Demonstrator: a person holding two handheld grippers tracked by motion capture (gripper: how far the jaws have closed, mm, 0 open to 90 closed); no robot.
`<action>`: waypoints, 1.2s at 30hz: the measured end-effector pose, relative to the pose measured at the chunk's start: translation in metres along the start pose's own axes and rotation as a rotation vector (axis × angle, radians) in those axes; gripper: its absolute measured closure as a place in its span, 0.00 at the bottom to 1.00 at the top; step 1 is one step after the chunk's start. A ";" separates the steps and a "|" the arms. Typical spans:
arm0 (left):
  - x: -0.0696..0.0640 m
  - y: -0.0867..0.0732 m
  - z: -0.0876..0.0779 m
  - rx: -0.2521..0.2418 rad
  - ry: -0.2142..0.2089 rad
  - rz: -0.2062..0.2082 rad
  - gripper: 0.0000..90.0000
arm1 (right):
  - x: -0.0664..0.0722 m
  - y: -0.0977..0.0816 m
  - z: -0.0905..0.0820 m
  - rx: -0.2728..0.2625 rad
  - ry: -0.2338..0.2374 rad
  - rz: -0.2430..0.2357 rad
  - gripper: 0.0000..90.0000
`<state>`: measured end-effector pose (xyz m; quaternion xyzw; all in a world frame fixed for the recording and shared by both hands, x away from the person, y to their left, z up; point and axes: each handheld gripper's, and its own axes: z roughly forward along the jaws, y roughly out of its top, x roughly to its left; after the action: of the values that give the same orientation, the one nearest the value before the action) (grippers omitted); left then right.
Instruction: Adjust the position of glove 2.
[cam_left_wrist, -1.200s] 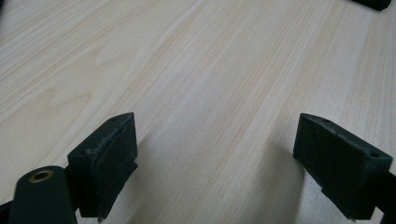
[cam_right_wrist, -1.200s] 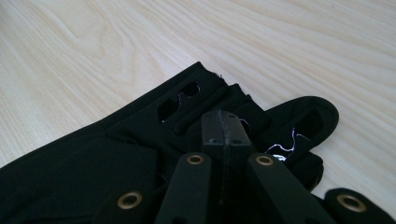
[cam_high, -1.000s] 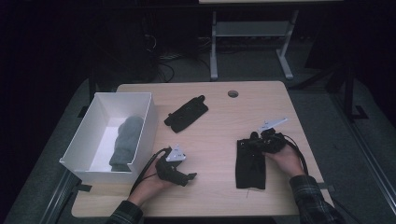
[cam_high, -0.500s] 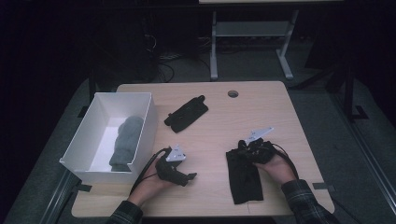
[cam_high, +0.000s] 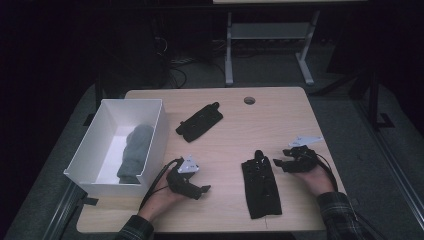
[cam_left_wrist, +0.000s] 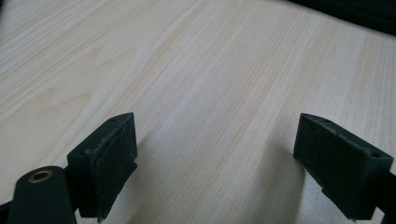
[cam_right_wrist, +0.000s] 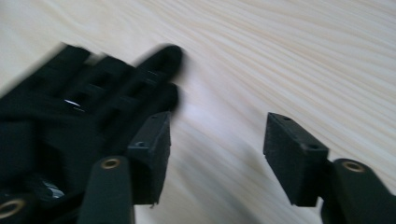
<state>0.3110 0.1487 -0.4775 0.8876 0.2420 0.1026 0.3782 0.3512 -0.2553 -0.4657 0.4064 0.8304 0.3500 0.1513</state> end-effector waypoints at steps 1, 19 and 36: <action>0.000 0.000 0.000 0.000 -0.001 0.002 0.14 | -0.003 -0.002 0.000 -0.009 -0.008 0.001 0.40; 0.018 0.023 0.007 0.030 -0.007 -0.053 0.15 | -0.013 -0.011 0.012 -0.025 -0.052 0.065 0.15; 0.081 0.077 0.021 -0.013 0.168 -0.117 0.56 | -0.013 -0.011 0.012 -0.026 -0.052 0.063 0.15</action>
<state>0.4151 0.1309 -0.4365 0.8578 0.3236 0.1561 0.3675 0.3597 -0.2645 -0.4826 0.4394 0.8083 0.3546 0.1670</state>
